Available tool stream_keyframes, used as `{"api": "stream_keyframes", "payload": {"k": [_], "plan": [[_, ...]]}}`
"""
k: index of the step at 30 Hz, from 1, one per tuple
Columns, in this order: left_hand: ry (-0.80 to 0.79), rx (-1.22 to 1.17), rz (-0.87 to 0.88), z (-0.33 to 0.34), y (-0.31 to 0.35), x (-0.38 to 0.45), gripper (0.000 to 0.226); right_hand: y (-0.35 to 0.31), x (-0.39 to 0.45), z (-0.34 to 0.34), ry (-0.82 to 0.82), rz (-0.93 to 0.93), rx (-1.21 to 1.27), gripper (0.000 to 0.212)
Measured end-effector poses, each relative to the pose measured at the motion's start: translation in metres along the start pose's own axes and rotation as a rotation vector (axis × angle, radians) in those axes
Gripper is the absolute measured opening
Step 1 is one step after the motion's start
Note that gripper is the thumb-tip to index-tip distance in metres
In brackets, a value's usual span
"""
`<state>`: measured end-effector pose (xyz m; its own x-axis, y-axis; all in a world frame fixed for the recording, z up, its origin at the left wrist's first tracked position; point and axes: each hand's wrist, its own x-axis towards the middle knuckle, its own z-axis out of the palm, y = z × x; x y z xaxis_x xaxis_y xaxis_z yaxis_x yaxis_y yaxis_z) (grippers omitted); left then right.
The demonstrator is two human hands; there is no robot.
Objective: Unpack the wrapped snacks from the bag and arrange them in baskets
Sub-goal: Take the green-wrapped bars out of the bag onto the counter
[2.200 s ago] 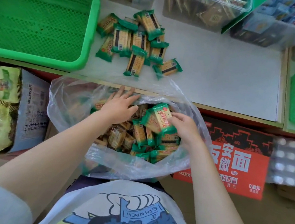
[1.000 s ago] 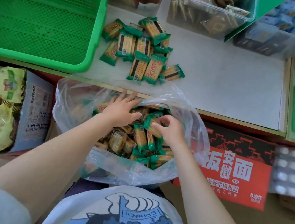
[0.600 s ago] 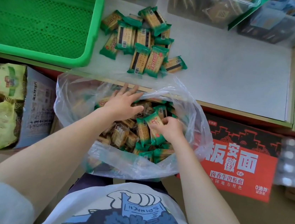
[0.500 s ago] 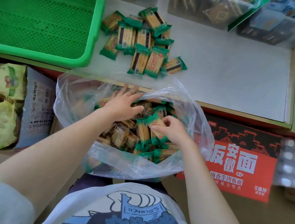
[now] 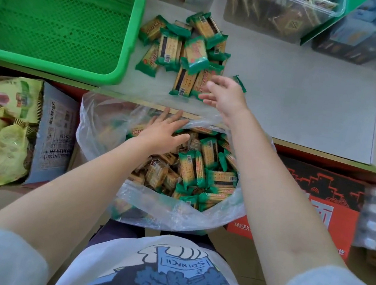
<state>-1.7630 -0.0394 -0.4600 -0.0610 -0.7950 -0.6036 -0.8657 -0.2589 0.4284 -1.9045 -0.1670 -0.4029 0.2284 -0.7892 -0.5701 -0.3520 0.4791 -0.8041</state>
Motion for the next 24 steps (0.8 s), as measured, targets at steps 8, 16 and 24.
{"api": "stream_keyframes", "payload": {"k": [8, 16, 24], "plan": [[0.006, 0.061, 0.009, 0.005, -0.002, 0.0, 0.065, 0.091, -0.08, -0.006, -0.026, 0.174, -0.235, 0.006], [0.011, 0.033, 0.006, 0.004, -0.002, -0.001, 0.064, 0.152, -0.092, -0.006, -0.082, 0.385, -0.523, 0.05], [0.001, 0.019, 0.004, 0.004, -0.003, -0.001, 0.06, 0.151, -0.097, -0.025, -0.093, 0.376, -0.331, 0.04]]}}
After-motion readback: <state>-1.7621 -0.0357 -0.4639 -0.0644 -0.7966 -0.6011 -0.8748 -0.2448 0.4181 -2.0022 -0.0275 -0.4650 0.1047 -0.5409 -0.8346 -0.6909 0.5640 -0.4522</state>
